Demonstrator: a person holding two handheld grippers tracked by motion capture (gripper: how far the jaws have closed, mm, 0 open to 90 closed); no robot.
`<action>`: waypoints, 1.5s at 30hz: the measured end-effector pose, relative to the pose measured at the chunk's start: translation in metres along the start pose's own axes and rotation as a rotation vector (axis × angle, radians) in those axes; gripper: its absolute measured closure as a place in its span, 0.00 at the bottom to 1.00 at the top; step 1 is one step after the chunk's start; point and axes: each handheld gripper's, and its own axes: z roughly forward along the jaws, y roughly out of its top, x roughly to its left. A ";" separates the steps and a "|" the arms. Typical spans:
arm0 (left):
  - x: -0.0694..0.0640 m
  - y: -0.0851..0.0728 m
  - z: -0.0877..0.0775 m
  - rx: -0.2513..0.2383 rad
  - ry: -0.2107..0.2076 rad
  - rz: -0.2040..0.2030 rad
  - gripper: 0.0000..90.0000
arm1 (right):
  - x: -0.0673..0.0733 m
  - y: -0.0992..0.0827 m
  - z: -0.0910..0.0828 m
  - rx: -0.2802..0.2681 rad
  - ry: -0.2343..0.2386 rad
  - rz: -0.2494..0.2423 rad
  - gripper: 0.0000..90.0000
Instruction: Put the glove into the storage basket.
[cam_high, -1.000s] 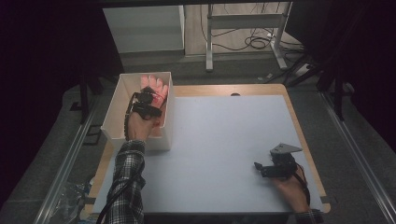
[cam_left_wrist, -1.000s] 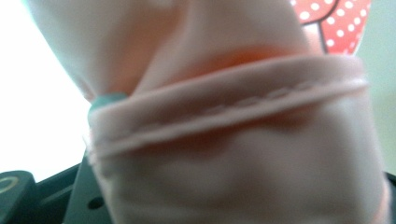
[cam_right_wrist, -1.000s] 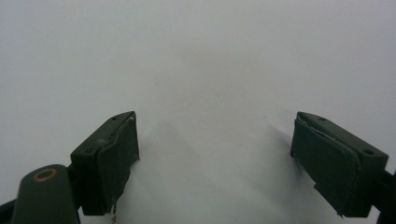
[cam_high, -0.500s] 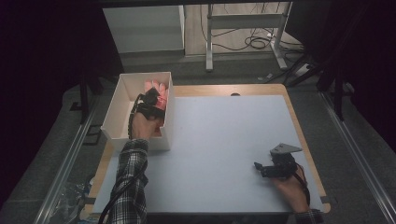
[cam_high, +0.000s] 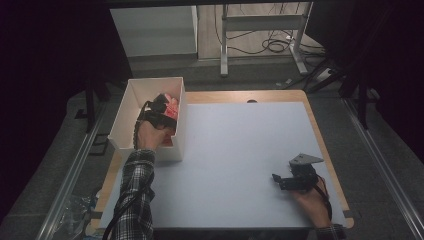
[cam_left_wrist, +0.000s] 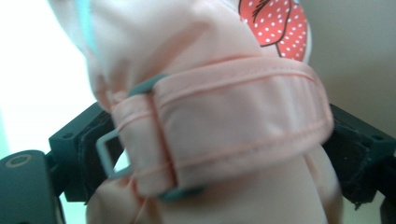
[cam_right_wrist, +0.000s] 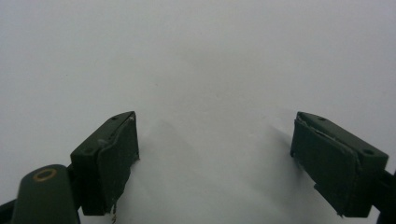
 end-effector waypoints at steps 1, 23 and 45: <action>0.000 0.000 -0.002 -0.002 0.000 0.004 0.11 | 0.000 0.000 0.000 0.000 0.000 0.000 0.17; 0.006 -0.010 -0.045 -0.158 0.008 0.042 0.04 | 0.000 0.000 0.000 0.000 -0.001 0.001 0.17; 0.010 -0.045 -0.086 -0.299 -0.056 0.049 0.01 | 0.000 0.000 0.000 0.000 -0.003 0.000 0.17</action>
